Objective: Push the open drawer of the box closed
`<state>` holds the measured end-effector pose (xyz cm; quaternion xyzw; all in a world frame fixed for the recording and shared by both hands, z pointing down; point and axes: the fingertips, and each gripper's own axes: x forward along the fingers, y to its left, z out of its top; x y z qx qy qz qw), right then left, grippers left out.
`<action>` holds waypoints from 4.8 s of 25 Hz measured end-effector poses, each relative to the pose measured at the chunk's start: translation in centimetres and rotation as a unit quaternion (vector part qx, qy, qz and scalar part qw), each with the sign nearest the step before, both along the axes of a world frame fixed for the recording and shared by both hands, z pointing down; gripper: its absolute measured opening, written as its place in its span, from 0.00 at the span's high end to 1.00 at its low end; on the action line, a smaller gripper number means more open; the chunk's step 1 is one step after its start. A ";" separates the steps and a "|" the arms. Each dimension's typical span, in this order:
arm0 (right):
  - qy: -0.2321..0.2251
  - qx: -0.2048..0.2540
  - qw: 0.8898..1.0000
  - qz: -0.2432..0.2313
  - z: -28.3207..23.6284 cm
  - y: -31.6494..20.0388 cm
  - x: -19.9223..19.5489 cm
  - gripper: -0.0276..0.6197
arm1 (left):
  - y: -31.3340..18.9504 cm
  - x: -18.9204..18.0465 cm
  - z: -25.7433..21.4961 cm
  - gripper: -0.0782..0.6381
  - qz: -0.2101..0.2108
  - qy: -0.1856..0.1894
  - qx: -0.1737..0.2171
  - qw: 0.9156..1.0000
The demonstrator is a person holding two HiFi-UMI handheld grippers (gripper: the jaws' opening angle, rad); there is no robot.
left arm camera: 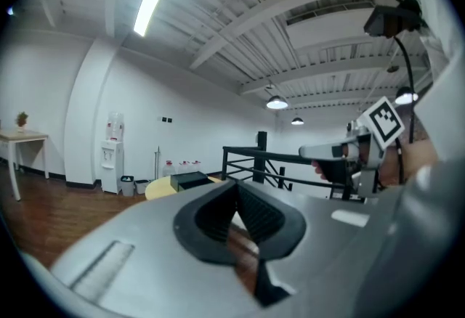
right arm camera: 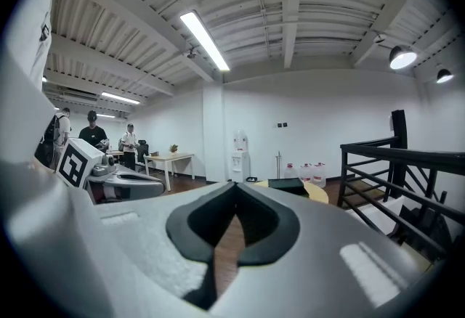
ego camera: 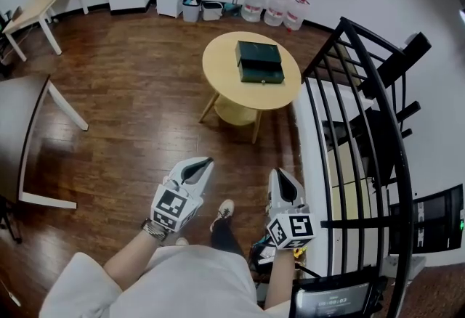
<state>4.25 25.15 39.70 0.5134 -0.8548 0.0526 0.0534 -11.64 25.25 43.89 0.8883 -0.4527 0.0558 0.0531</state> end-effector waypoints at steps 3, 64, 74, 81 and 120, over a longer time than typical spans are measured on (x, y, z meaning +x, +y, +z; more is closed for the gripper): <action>-0.005 -0.005 1.000 -0.002 -0.1 -3.8 1.6 0.95 | -3.4 1.5 0.0 0.88 -0.002 -0.004 -0.005 1.000; -0.178 -0.128 0.971 0.097 6.9 -41.5 8.7 0.76 | -48.3 4.3 3.0 0.80 0.004 -0.090 -0.040 0.995; -0.240 -0.230 0.929 0.165 15.1 -45.0 7.3 0.72 | -57.5 5.6 7.6 0.71 0.104 -0.190 -0.044 0.975; -0.289 -0.303 0.881 0.220 21.2 -43.5 7.5 0.72 | -59.0 7.6 13.3 0.65 0.171 -0.235 -0.099 0.952; -0.372 -0.352 0.829 0.223 26.4 -44.8 4.3 0.72 | -62.9 4.7 21.7 0.64 0.244 -0.320 -0.269 0.875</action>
